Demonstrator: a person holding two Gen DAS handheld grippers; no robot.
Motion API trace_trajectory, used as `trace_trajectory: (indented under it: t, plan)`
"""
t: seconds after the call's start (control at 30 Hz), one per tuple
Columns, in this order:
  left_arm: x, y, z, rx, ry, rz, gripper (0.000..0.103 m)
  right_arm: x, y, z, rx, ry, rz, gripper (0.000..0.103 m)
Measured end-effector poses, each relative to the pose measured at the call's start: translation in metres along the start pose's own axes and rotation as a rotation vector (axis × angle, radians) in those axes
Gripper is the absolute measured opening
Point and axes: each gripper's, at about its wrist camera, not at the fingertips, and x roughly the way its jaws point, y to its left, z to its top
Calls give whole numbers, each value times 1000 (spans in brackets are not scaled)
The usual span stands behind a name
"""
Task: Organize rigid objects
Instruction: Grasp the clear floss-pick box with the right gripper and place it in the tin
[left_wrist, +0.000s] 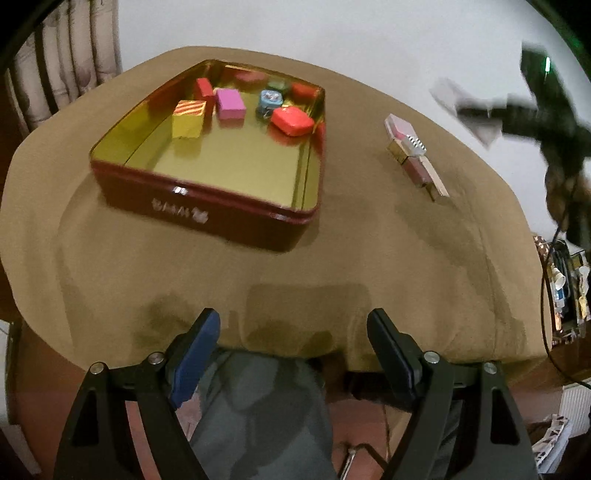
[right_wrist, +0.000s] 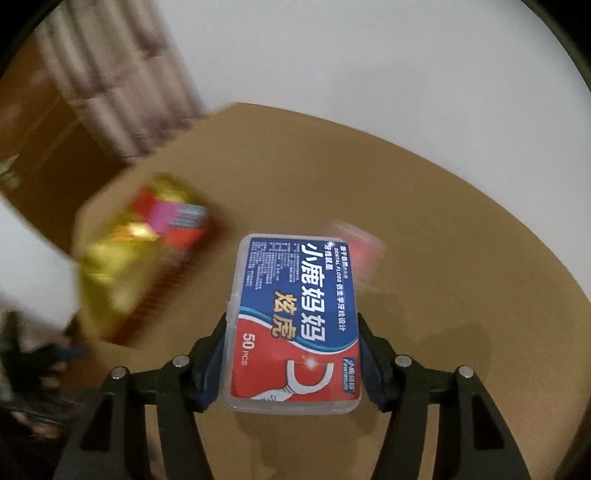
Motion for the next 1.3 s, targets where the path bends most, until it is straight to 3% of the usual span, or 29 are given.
trace_trajectory:
  t: [0.17, 0.33, 0.57, 0.8, 0.87, 1.03, 1.13, 1.3]
  plan:
    - [-14, 15, -6, -51, -30, -34, 78, 29, 114, 41, -129, 33, 187, 62]
    - [-25, 26, -10, -41, -70, -9, 80, 94, 178, 56, -209, 129, 202, 62]
    - [-13, 40, -8, -85, -32, -59, 80, 145, 177, 55, -247, 225, 132, 62]
    - [-6, 39, -9, -72, -19, -49, 80, 192, 177, 54, -270, 268, 48, 62]
    - [-7, 37, -9, -66, -20, -47, 80, 199, 179, 54, -303, 253, -11, 62]
    - [-6, 29, -12, -36, -29, -29, 80, 190, 177, 64, -277, 147, -35, 63]
    - [-5, 25, -16, -15, -30, -15, 80, 166, 169, 66, -263, 61, -1, 64]
    - [4, 16, -21, 30, -23, 21, 80, 137, 138, 66, -174, 4, 157, 64]
